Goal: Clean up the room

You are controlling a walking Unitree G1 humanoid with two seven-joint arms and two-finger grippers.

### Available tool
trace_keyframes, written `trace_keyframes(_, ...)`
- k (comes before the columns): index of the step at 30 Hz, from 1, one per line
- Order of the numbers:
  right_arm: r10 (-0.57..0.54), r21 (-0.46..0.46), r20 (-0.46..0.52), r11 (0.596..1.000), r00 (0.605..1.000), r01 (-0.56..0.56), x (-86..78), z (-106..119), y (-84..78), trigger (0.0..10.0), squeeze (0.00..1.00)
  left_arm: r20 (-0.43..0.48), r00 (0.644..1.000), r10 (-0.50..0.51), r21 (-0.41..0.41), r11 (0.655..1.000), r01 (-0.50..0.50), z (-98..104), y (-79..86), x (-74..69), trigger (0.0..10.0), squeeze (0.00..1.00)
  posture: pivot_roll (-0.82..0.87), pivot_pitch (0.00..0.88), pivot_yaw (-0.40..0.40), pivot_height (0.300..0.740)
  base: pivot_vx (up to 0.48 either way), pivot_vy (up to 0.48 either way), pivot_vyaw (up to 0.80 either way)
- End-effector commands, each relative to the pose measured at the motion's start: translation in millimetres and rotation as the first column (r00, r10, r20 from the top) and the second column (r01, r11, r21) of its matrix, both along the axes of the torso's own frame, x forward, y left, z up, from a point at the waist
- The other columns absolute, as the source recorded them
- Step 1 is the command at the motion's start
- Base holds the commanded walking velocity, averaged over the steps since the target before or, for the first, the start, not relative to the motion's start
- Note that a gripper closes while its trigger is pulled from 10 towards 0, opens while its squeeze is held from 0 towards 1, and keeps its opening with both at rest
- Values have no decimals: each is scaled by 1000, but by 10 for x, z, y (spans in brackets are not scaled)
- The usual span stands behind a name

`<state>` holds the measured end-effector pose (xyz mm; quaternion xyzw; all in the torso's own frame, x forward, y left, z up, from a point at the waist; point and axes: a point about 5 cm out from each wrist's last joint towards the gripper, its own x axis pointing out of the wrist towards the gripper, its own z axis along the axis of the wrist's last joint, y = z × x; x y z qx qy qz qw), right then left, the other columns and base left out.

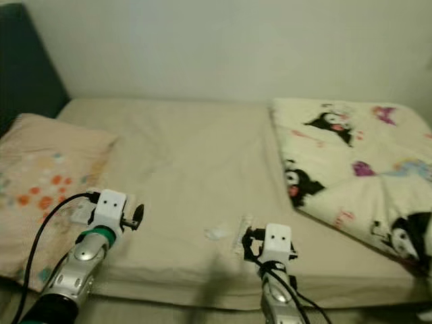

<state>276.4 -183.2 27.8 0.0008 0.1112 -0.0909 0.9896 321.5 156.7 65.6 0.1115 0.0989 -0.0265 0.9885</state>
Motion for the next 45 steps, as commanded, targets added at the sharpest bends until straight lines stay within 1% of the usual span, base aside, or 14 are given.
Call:
trace_keyframes(1, -28, 8, -21, 1000, 999, 29, -32, -41, -48, 10000, 0, -4, 1000, -16, 0, 1000, 16, -24, -54, -5, 10000, 0, 5, 0, 73, 740, 0, 0, 0)
trace_keyframes(13, -41, 3, -25, 999, 999, 41, -37, -43, -61, 10000, 0, -7, 1000, -28, -33, 999, 28, -21, -100, -1, 10000, 0, 1, 0, 74, 740, 0, 0, 0)
trace_keyframes(15, -40, 17, -29, 999, 999, 40, -41, -51, -56, 10000, 0, -1, 999, -33, -41, 999, 33, -13, -106, 2, 10000, 0, 1, 0, 74, 740, 0, 0, 0)
trace_keyframes(17, -37, 31, -32, 999, 999, 38, -44, -58, -51, 10000, 0, 3, 999, -34, -48, 998, 35, -5, -107, 6, 10000, 0, 1, 0, 74, 740, 0, 0, -800)
trace_keyframes(23, -37, 25, -33, 999, 999, 38, -44, -56, -50, 10000, 0, 10, 999, -33, -60, 998, 34, 12, -100, 12, 10000, 0, 2, 0, 77, 740, 230, 0, -800)
trace_keyframes(26, -38, 13, -34, 999, 999, 39, -37, -54, -52, 10000, 0, 12, 999, -33, -63, 997, 34, 18, -95, 14, 10000, 0, 3, 0, 77, 740, 310, 0, 0)
trace_keyframes(34, -41, 13, -34, 999, 999, 42, -43, -57, -53, 10000, 0, 13, 999, -34, -65, 997, 35, 21, -93, 17, 10000, 0, 4, 0, 78, 740, 315, 0, 0)
trace_keyframes(36, -42, 12, -33, 999, 999, 43, -47, -58, -55, 10000, 0, 28, 999, -38, -42, 998, 39, 29, -102, 15, 10000, 0, 4, 0, 78, 740, 0, 0, 0)
trace_keyframes(45, -40, 12, -30, 999, 999, 40, -40, -51, -58, 10000, 0, 30, 999, -33, -27, 999, 34, 30, -109, 17, 10000, 0, 4, 0, 79, 740, 0, 0, 0)
